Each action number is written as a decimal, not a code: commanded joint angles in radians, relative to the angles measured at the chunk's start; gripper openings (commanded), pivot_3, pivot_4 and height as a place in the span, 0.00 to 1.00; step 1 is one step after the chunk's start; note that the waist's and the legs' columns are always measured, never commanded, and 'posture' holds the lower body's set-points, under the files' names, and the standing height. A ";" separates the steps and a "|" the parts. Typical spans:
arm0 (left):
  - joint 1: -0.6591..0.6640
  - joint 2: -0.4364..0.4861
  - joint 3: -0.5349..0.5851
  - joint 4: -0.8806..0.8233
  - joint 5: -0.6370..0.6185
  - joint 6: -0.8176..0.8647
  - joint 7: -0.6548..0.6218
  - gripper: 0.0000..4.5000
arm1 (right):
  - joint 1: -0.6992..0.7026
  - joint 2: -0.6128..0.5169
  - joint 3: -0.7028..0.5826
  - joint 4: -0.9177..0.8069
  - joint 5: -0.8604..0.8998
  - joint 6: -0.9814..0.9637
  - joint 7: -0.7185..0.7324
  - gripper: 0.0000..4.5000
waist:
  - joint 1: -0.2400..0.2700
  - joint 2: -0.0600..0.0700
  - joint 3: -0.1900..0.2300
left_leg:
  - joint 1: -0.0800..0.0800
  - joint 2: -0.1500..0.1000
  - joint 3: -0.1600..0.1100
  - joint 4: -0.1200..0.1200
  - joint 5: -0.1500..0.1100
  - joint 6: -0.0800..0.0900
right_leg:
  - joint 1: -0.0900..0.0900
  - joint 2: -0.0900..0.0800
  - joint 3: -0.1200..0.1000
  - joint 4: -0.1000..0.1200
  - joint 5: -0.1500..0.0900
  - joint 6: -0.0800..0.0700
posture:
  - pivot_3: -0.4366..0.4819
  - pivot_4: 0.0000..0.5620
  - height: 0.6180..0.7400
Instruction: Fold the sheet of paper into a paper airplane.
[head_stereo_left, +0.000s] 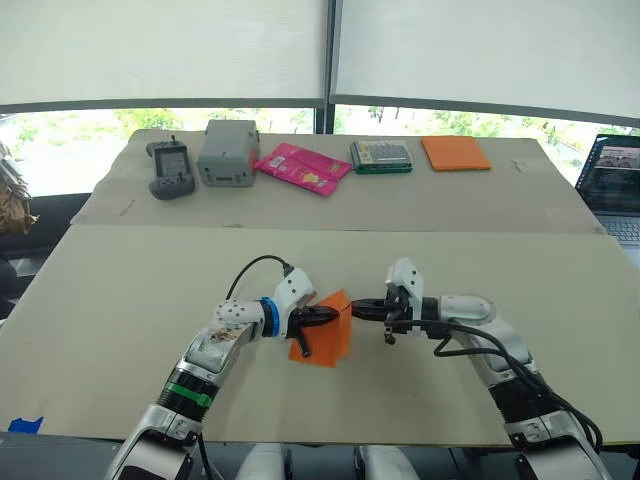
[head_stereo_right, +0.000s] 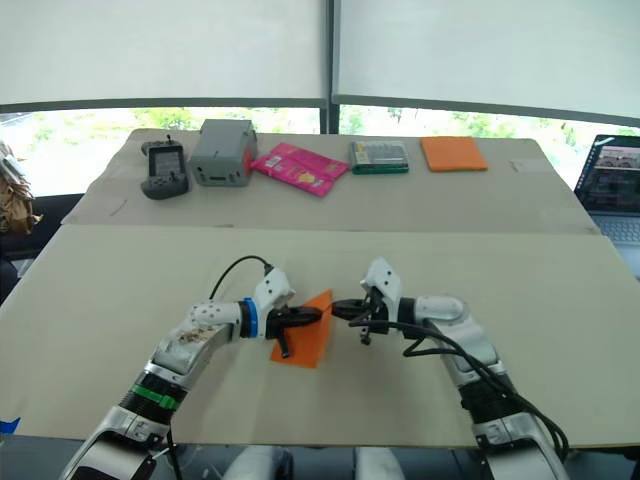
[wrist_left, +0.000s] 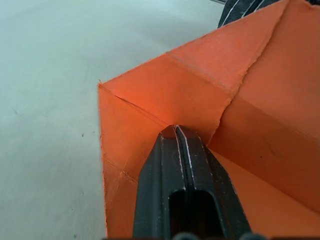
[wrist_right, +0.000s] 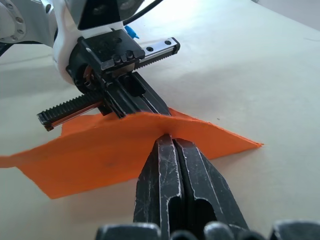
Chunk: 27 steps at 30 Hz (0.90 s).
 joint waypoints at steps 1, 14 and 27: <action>0.048 0.036 -0.008 0.036 0.027 0.023 -0.002 0.00 | -0.020 0.028 0.012 0.015 -0.018 -0.039 -0.019 0.01 | -0.004 0.000 0.000 | 0.000 0.000 0.000 0.000 0.000 0.000 | 0.000 0.000 0.000 0.000 0.000 0.000 | 0.48 0.27 1.00; 0.073 0.062 0.032 -0.005 0.021 0.041 0.017 0.00 | -0.016 0.101 0.071 0.145 -0.114 -0.105 -0.057 0.01 | -0.027 0.000 0.000 | 0.001 0.002 0.000 -0.001 0.000 0.000 | -0.001 0.001 0.000 0.002 0.000 0.000 | 0.48 0.27 1.00; 0.095 0.085 0.072 -0.050 -0.001 0.073 0.021 0.00 | -0.062 0.136 0.082 0.211 -0.165 -0.158 -0.061 0.01 | -0.047 0.000 0.000 | 0.006 0.007 0.001 -0.002 0.000 0.000 | 0.002 0.005 0.000 0.004 0.001 -0.002 | 0.48 0.27 1.00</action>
